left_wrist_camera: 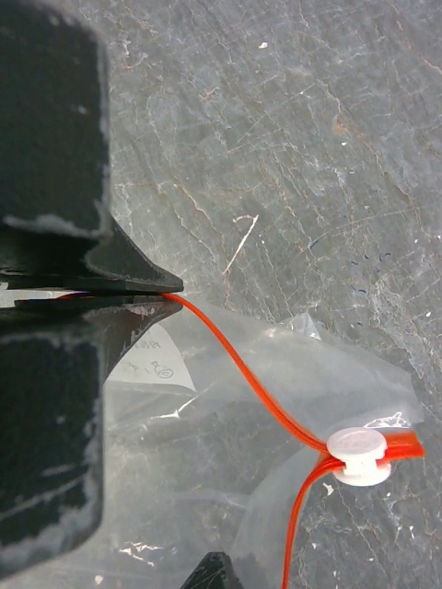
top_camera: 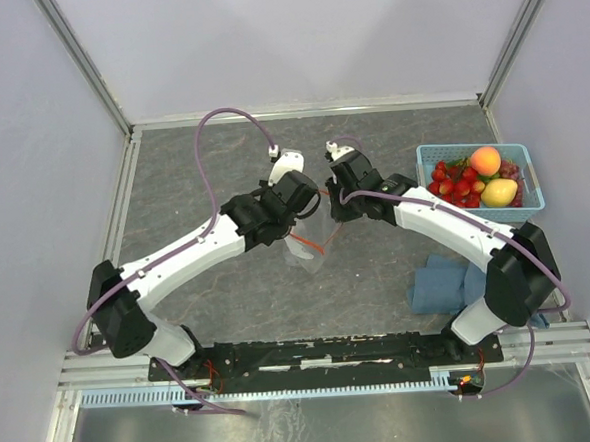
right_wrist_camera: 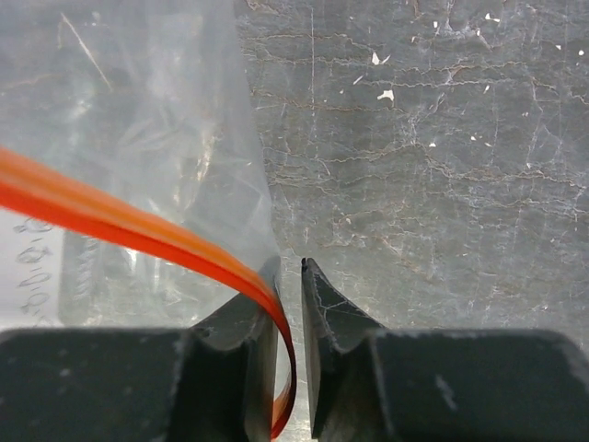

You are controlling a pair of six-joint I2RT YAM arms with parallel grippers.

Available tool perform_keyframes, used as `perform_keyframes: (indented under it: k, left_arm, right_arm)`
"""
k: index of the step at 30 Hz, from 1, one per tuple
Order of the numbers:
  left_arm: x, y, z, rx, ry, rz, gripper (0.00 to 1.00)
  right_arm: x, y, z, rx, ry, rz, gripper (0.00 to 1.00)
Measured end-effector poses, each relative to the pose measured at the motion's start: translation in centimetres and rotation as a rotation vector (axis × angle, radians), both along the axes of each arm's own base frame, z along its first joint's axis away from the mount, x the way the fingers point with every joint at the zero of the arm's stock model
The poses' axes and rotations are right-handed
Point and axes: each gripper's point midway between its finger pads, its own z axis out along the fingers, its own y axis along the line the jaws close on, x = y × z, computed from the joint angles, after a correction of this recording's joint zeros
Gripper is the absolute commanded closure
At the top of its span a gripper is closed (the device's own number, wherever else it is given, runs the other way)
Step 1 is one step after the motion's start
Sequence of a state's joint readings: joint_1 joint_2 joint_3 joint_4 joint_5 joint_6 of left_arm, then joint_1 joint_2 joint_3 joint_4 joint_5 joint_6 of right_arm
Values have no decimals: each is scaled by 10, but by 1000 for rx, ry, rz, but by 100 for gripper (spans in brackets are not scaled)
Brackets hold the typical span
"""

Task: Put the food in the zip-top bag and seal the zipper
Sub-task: Open the zipper of the food storage bag, then pick up the fake fruit from the bin.

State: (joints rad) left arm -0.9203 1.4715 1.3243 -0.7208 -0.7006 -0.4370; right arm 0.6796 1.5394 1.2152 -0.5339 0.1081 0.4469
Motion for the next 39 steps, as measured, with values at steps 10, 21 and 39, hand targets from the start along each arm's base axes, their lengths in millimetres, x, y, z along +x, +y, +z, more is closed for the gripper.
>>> perform_keyframes:
  k: [10,21,39]
  left_arm:
    - [17,-10,-29,30,35,35,97]
    - [25,-21,-12,-42,3,56,97]
    - [25,-21,-12,-48,3,60,97]
  right_arm:
    - [-4,-2,7,1,-8,33,44]
    - [-12,-34,80,51,-114,11,31]
    - [60,-251,86,-91,-135,-689,9]
